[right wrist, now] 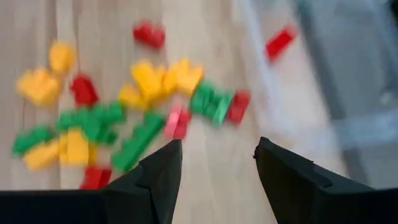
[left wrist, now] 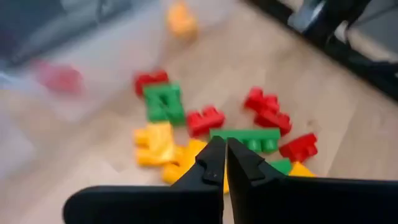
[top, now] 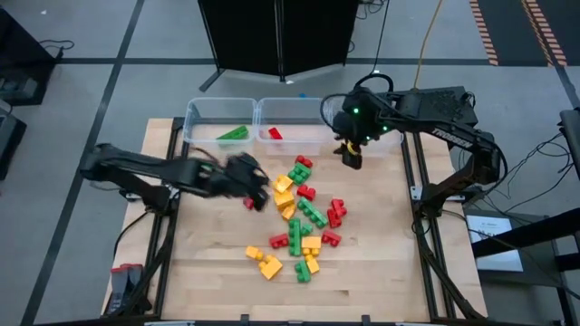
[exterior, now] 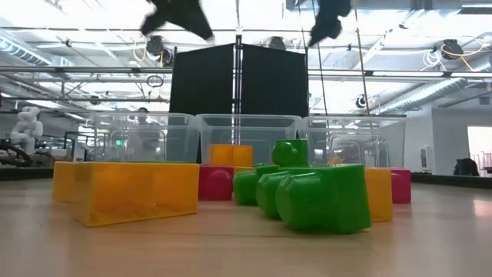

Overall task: Sort blocks
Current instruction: Put the yellow game piece with 2 studs into the right transparent bin

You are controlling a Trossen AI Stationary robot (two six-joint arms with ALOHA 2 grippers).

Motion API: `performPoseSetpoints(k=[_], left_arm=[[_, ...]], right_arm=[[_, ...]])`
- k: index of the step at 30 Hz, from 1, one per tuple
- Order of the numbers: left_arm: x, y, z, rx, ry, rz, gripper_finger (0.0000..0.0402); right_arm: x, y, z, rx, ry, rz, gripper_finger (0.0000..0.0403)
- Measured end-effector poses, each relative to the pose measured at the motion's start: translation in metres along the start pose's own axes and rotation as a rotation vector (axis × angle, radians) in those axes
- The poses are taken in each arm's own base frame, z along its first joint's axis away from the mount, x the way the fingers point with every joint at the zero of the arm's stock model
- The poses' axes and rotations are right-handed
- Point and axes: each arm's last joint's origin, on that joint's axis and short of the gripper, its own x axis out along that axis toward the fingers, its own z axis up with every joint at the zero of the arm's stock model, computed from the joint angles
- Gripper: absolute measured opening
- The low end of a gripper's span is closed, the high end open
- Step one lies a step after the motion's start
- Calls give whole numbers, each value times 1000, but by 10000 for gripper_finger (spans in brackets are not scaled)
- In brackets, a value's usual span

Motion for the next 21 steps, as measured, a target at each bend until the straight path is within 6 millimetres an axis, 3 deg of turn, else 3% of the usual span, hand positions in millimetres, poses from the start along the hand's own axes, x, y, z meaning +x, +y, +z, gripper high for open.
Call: performPoseSetpoints(k=[6,11,15,21], left_arm=[[-79,46,10,-35,-98,-38,0],[-119,75,6,-55,-133,-71,0],[-138,90,2,-71,-149,-103,0],[-151,104,-5,-38,-139,-97,0]], right_arm=[[45,0,-29,58,175,60,196],[97,11,-41,10,66,178,196],[122,18,-28,29,-102,217,204],[153,44,15,-58,-340,222,253]])
